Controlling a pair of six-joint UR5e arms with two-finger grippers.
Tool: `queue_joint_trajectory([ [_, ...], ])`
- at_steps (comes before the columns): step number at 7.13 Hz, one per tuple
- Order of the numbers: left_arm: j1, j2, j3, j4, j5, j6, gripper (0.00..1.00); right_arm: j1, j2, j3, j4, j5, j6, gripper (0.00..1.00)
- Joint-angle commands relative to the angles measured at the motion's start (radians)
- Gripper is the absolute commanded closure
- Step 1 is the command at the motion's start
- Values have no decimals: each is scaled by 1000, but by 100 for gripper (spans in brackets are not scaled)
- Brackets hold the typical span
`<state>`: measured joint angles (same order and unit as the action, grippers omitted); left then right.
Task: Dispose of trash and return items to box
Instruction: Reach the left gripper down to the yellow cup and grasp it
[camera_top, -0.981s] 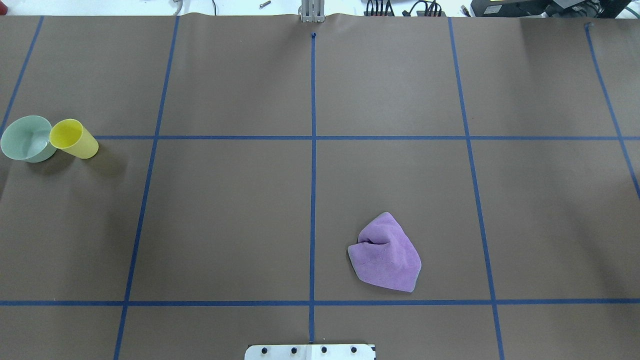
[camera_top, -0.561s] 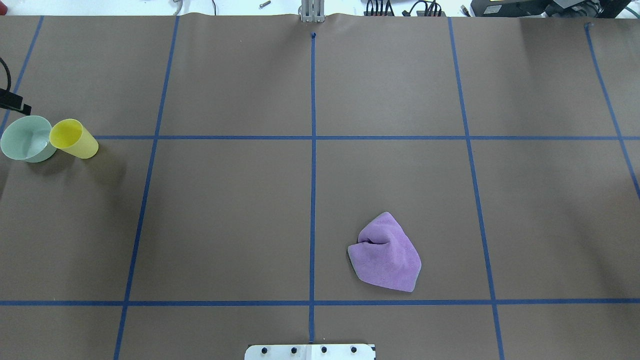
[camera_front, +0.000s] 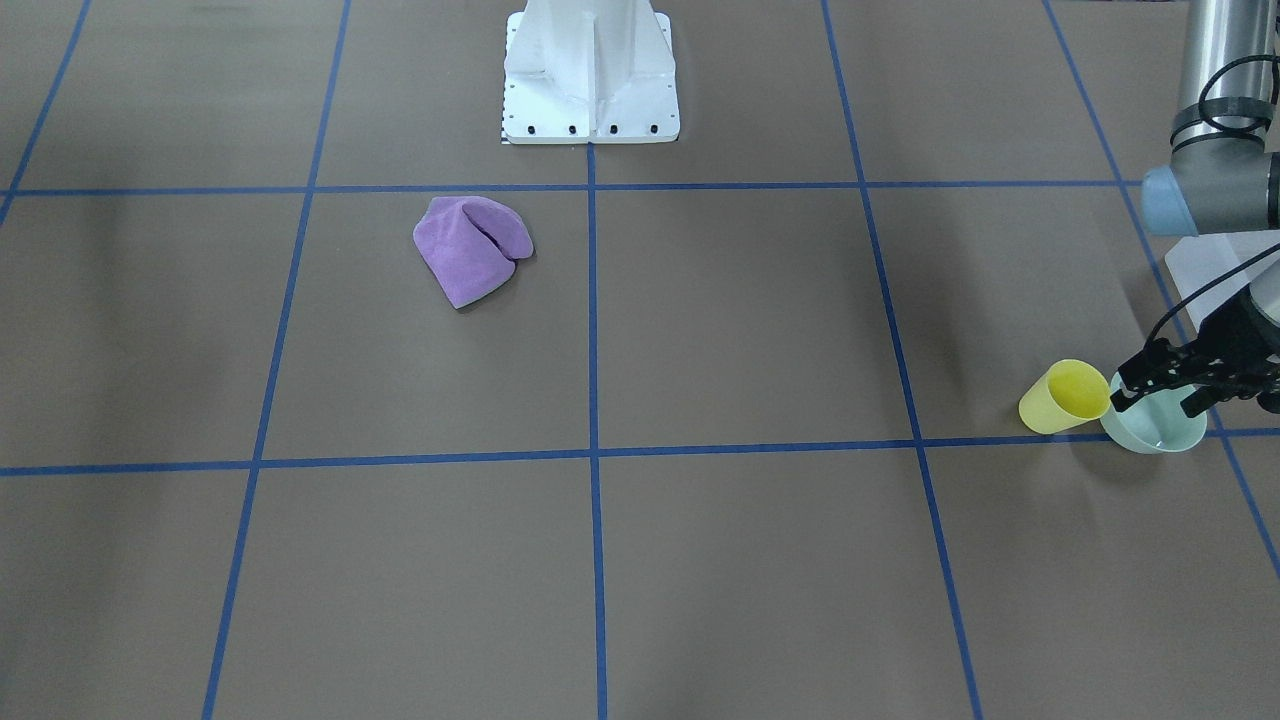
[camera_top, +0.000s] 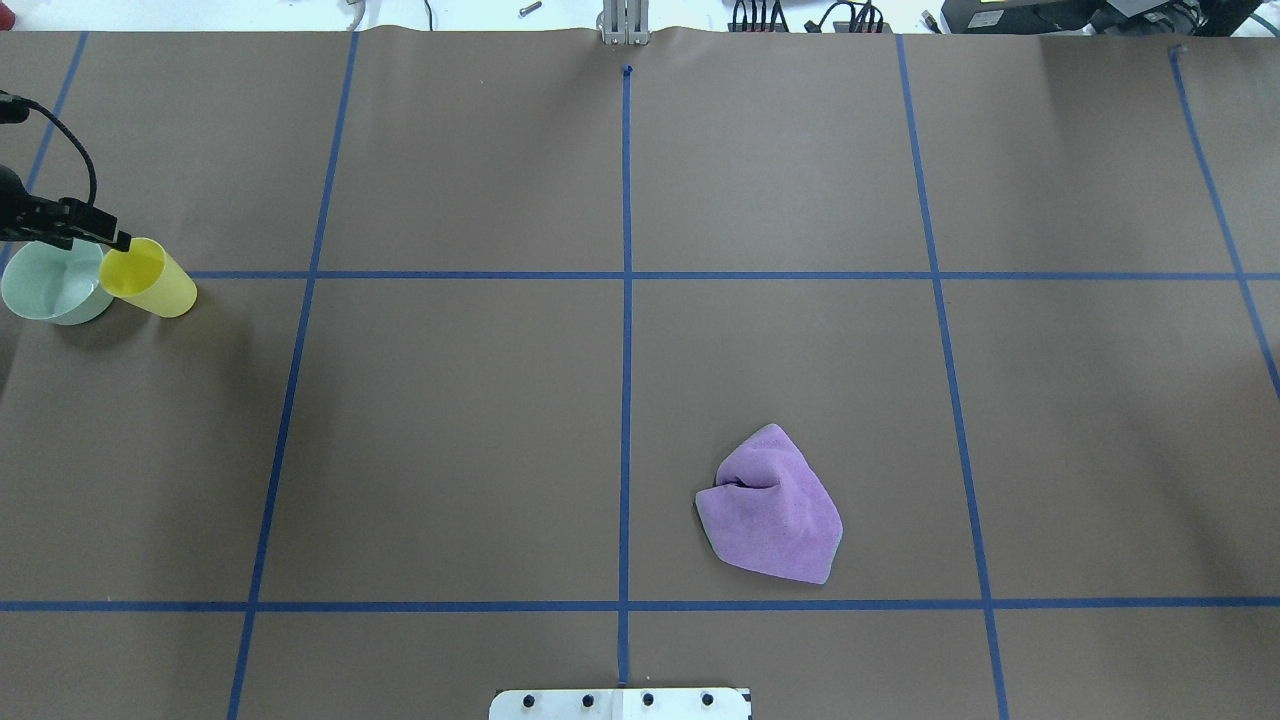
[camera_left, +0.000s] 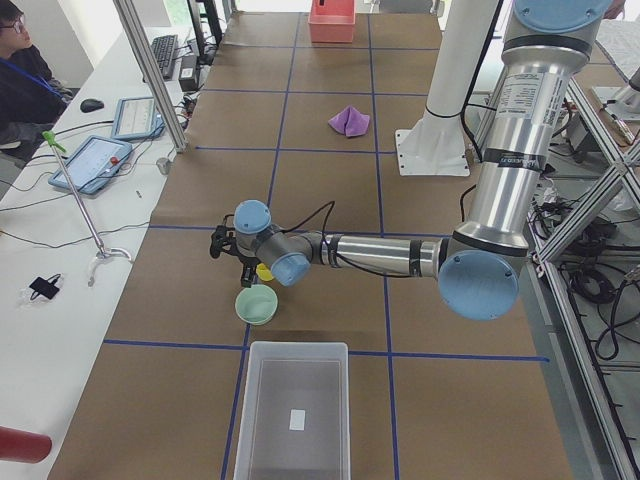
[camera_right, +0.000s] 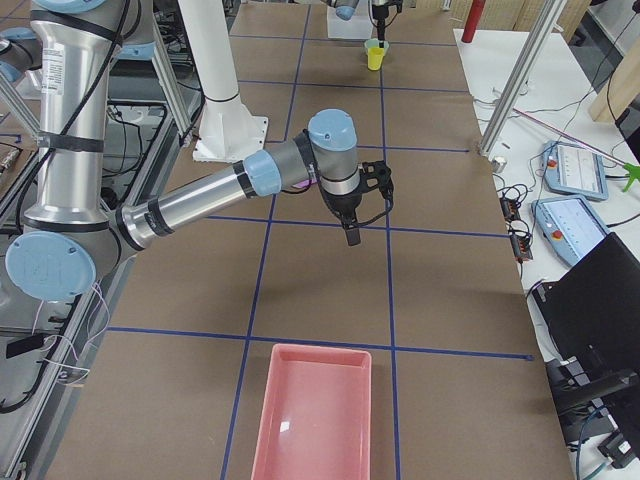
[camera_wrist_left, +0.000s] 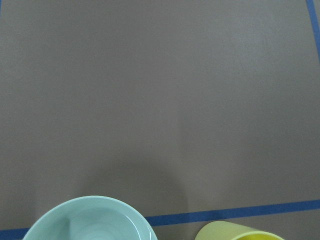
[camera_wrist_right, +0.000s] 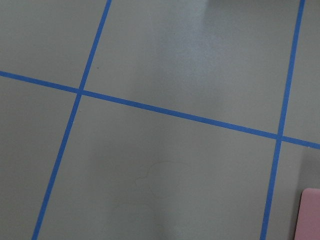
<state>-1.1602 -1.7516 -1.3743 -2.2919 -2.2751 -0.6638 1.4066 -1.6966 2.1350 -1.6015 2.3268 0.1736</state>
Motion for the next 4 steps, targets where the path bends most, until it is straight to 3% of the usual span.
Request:
queue_joint_trajectory([
  [1, 19, 7, -2, -24, 0, 0, 40, -5, 0, -1, 0, -10, 1, 0],
  [2, 20, 9, -2, -32, 0, 0, 47, -5, 0, -1, 0, -10, 1, 0],
  [3, 22, 17, -3, -34, 0, 1, 69, -6, 0, -1, 0, -10, 1, 0],
  [4, 22, 23, -3, -52, 2, 4, 100, -5, 0, -1, 0, -10, 3, 0],
])
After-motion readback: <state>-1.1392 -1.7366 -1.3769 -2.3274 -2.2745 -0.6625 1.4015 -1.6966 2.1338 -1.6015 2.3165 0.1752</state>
